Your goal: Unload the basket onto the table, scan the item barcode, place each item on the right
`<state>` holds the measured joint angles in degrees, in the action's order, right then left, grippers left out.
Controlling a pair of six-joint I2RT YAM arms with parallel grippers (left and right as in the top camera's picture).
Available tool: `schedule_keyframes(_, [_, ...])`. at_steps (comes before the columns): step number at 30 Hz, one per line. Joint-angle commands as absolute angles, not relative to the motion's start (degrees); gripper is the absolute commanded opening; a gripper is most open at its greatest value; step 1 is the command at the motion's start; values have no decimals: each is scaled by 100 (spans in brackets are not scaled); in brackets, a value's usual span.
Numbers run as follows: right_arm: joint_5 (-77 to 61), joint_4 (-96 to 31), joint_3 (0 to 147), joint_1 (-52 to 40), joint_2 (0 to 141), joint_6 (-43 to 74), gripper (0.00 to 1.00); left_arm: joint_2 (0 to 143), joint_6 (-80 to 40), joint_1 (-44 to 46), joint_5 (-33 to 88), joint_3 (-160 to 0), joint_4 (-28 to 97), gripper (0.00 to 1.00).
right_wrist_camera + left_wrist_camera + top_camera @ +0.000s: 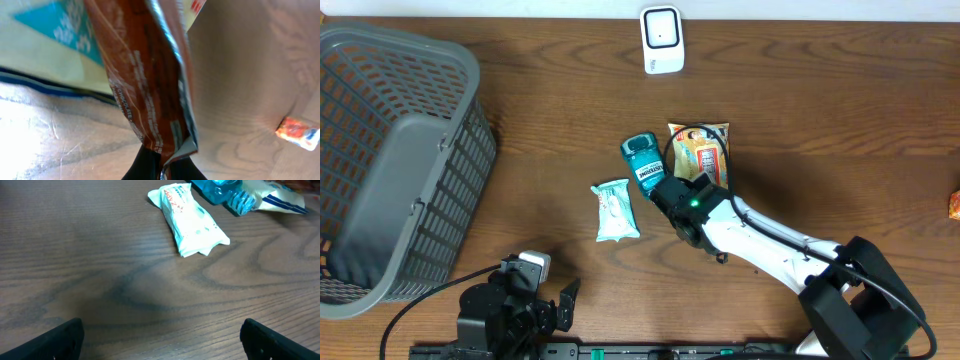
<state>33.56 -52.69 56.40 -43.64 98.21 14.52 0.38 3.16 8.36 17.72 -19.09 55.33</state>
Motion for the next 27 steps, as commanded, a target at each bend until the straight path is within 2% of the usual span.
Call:
schedule_keyframes(1, [2818, -5249, 5588, -4392, 9826, 1796, 1, 34, 292, 840, 1798, -1918, 5616, 99])
schedule_keyframes(2, [2744, -5249, 5596, -4392, 9826, 1931, 1, 34, 290, 838, 1800, -1918, 5616, 99])
schedule_keyframes(3, [2665, -5251, 5616, -4392, 9826, 2043, 7, 34, 290, 838, 1800, -1918, 5616, 99])
schedule_keyframes(4, [2602, -5253, 5636, -4392, 9810, 2102, 20, 34, 290, 838, 1798, -1918, 5616, 99])
schedule_keyframes(6, [2467, -5260, 5706, -4392, 9769, 2102, 33, 34, 290, 838, 1798, -1918, 5616, 99])
schedule_keyframes(7, [2464, -5297, 5758, -4392, 9730, 2104, 45, 34, 290, 838, 1800, -1918, 5616, 99])
schedule_keyframes(10, [2456, -5419, 5909, -4392, 9684, 2104, 52, 34, 290, 840, 1798, -1918, 5616, 100])
schedule_keyframes(16, [2335, -5953, 6639, -4392, 9417, 2665, 54, 34, 290, 840, 1798, -1918, 5616, 99])
schedule_keyframes(21, [2034, -6062, 7022, -4386, 8694, 2786, 74, 34, 290, 838, 1798, -1918, 5616, 99])
schedule_keyframes(23, [1938, -6049, 7019, -4309, 8340, 2783, 87, 34, 290, 838, 1800, -1918, 5616, 99])
schedule_keyframes(24, [1863, -6049, 7008, -4233, 8182, 2768, 97, 34, 290, 840, 1798, -1918, 5616, 99])
schedule_keyframes(27, [1184, -6045, 6938, -3756, 7891, 2226, 99, 34, 290, 840, 1798, -1918, 5616, 99])
